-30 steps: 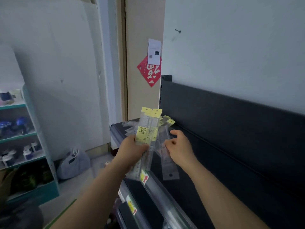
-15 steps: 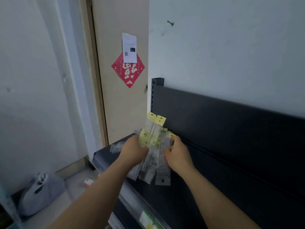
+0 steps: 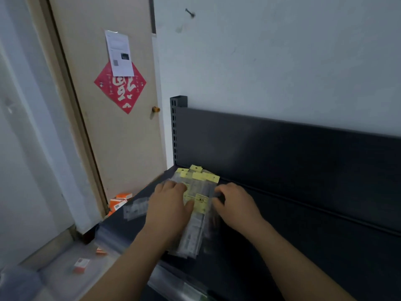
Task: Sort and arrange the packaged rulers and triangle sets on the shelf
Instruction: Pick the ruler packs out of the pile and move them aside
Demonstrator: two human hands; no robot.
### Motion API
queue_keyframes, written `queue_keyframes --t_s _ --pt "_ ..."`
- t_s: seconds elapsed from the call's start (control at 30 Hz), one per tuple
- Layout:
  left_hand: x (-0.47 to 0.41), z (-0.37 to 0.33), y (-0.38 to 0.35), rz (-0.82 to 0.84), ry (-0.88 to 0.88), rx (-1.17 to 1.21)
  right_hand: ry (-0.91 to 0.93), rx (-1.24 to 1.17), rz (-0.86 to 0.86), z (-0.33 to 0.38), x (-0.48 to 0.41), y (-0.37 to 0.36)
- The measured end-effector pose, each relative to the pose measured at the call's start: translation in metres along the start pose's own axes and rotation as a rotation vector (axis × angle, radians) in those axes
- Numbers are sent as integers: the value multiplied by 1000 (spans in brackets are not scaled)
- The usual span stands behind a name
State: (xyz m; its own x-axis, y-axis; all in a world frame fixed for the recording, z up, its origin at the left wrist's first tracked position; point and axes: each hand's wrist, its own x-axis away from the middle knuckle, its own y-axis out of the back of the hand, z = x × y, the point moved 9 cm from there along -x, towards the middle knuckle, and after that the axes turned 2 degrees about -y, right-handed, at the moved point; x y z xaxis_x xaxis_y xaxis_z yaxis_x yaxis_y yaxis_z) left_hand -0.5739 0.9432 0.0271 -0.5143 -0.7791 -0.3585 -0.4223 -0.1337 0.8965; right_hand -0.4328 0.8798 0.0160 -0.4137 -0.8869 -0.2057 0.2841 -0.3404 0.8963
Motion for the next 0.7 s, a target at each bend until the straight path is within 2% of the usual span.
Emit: queue_keyframes --t_s 0.27,0.5,0.7 --pt "6 -82 -2 -57 -299 208 -44 77 -130 -30 49 46" --pt "38 -158 -20 -25 -495 309 -174 123 -215 -82 124 86" --pt "89 -250 -16 9 -652 384 -329 185 -295 -140 207 136"
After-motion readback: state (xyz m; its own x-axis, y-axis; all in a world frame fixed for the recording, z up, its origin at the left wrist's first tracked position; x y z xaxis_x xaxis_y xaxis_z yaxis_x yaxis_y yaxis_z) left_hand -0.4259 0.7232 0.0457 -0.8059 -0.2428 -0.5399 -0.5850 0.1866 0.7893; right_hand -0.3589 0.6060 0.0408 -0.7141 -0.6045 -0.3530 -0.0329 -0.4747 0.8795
